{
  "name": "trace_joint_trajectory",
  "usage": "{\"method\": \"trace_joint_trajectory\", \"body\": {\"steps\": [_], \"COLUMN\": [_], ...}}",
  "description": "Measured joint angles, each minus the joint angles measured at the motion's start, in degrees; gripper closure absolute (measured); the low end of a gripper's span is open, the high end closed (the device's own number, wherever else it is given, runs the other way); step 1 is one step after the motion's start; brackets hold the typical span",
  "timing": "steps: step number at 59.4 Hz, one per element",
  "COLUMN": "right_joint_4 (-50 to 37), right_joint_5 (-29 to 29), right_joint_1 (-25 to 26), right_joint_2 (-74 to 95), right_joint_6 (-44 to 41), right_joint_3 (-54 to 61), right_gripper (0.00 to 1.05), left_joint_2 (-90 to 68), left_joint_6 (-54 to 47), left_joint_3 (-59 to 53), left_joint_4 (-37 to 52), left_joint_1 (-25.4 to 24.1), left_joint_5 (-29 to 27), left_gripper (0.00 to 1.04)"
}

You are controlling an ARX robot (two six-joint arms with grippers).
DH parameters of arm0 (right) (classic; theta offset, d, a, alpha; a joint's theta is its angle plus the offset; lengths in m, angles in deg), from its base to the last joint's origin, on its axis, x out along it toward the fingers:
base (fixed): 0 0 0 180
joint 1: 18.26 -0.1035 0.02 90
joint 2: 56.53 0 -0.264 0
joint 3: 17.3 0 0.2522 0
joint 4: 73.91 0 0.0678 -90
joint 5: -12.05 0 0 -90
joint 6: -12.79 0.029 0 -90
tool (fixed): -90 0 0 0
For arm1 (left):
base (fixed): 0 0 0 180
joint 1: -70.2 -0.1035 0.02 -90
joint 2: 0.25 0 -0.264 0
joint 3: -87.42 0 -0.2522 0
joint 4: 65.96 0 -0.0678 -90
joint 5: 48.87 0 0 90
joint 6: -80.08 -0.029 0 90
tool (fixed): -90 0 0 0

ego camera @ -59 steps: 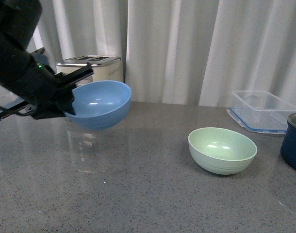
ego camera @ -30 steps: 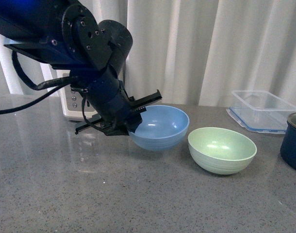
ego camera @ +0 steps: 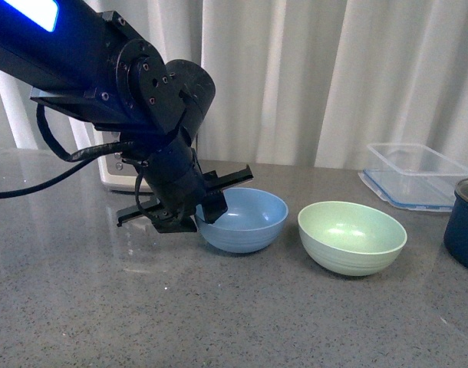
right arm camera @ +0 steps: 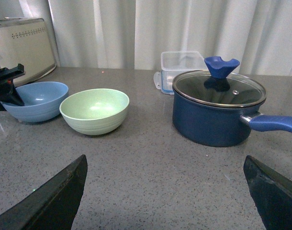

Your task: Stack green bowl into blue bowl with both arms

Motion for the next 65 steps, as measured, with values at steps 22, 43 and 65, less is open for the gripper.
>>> {"method": "trace_joint_trajectory", "body": {"steps": [22, 43, 65], "right_joint_4": [0.00, 0.00, 0.00], "right_joint_5": [0.00, 0.00, 0.00], "right_joint_1": [0.00, 0.00, 0.00], "right_joint_2": [0.00, 0.00, 0.00], "right_joint_6": [-0.02, -0.02, -0.02], "right_joint_3": [0.00, 0.00, 0.00], "right_gripper": [0.10, 0.10, 0.10], "left_joint_2": [22.21, 51.17, 64.52], "left_joint_6": [-10.16, -29.46, -30.29], "left_joint_3": [-16.90, -65.35, -84.59], "left_joint_4": [17.38, 57.55, 62.93], "left_joint_1": [-3.02, -9.07, -13.66], "left_joint_5": [2.23, -3.54, 1.03], "left_gripper": [0.06, 0.65, 1.01]}}
